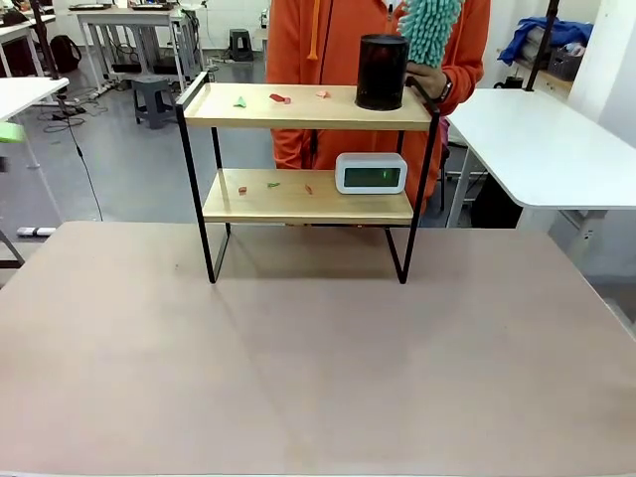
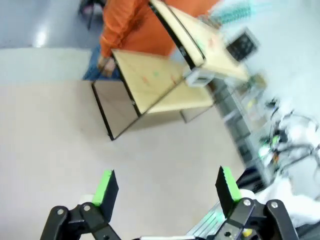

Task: Clean the shelf.
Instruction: Pick up the Duster from the human.

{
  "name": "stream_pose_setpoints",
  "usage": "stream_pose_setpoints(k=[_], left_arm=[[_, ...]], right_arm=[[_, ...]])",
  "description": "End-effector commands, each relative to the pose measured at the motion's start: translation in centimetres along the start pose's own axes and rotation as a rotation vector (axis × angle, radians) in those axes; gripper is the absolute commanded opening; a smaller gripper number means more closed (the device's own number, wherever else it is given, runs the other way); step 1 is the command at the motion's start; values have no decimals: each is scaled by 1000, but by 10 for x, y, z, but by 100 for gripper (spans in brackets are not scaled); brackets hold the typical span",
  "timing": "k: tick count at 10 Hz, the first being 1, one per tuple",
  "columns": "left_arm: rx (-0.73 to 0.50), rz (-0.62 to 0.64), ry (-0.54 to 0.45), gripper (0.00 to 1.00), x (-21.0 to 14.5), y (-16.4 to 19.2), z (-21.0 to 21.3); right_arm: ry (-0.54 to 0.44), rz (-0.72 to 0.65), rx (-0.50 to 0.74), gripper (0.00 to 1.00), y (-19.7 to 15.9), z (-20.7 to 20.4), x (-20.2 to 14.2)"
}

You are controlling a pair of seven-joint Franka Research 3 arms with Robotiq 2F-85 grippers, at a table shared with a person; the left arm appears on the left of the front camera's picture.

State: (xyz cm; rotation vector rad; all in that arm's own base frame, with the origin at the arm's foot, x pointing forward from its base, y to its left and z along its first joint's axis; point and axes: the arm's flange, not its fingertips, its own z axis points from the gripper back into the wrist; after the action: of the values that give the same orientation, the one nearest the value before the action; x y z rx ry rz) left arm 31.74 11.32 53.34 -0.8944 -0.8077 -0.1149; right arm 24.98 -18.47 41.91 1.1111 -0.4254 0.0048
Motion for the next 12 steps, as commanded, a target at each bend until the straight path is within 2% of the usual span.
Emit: stream_pose_setpoints(k=[1,2,3,4,5,12], left_arm=[[-77,242,-177,100,-56,74,6],[-92,389,-201,100,-70,114,4],[-122,485,-216,100,-87,140,-9],[-121,565,-199,100,-93,157,-26],[-67,423,-199,100,-54,134,41],[-67,423,-199,100,-54,134,41]], right_arm=[[-392,-296,319,100,-63,19,3],[-455,-343,317,100,-78,21,-8],[-500,-324,295,100,-78,21,-13],[-234,-247,141,100,-65,40,-31],[-234,-247,141,100,-65,40,-31],[-234,-247,141,100,-65,40,-31]])
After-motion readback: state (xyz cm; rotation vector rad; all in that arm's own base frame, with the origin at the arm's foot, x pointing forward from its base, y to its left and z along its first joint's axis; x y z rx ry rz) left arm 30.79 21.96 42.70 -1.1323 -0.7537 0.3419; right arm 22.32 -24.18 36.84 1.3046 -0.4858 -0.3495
